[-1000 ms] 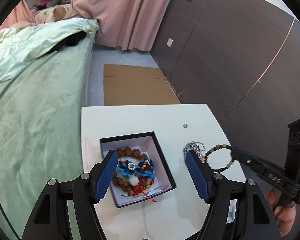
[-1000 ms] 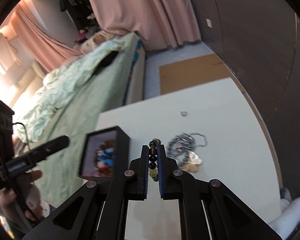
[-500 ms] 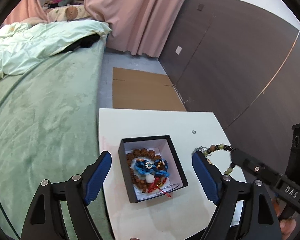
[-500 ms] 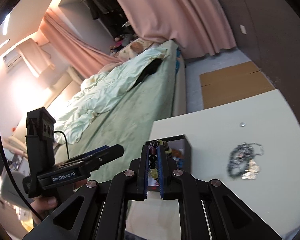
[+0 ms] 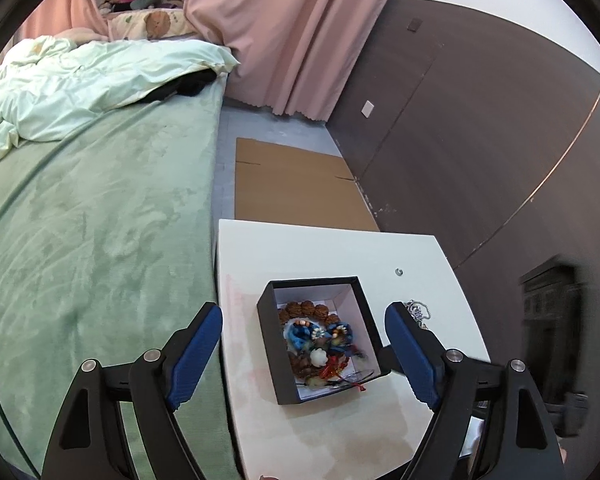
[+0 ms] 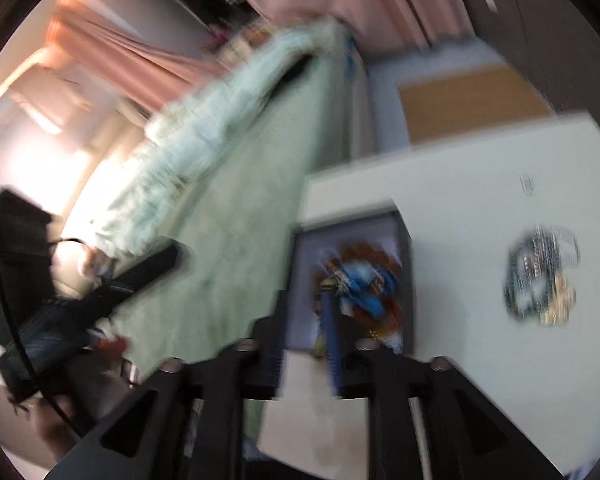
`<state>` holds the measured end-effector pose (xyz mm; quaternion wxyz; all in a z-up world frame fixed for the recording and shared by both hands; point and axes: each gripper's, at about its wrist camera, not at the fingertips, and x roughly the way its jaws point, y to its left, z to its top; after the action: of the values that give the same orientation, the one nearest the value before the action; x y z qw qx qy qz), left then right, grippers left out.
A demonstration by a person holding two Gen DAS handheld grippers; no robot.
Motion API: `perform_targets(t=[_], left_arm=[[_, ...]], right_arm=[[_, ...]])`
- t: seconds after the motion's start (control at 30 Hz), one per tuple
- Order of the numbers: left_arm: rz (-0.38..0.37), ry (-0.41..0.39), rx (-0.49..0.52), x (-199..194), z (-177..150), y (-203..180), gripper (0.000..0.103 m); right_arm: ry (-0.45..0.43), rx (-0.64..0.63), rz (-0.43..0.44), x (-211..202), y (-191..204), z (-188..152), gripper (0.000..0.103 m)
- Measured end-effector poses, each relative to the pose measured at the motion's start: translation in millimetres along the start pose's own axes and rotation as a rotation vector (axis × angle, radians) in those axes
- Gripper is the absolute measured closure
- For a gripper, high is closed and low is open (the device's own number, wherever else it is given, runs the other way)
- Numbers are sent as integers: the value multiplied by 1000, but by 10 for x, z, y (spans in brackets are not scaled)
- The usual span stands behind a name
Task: Organize jewelry
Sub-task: 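Grasp the dark beaded bracelet with the right gripper and lift it toward the black box, then drop the dark beaded bracelet into the black box, open right gripper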
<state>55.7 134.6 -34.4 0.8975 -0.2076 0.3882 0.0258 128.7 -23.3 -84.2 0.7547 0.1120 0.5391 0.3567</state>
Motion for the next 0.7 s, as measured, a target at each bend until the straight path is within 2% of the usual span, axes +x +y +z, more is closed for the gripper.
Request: perform_targets(t=[0.13, 0.27, 0.53, 0.6, 0.7], left_arm=[[-5, 2, 13, 9, -9, -42, 19], [-6, 10, 37, 44, -31, -122, 19], [-17, 34, 83, 166, -73, -356, 19], [-20, 40, 97, 212, -81, -439, 19], [-26, 52, 120, 281, -104, -561, 19]], right_arm=[[-38, 11, -26, -169, -111, -10, 76], [-102, 24, -47, -433, -249, -30, 56], [-143, 75, -57, -814, -588, -43, 54], [-152, 91, -63, -895, -695, -46, 42], [-150, 107, -74, -960, -811, -47, 36]])
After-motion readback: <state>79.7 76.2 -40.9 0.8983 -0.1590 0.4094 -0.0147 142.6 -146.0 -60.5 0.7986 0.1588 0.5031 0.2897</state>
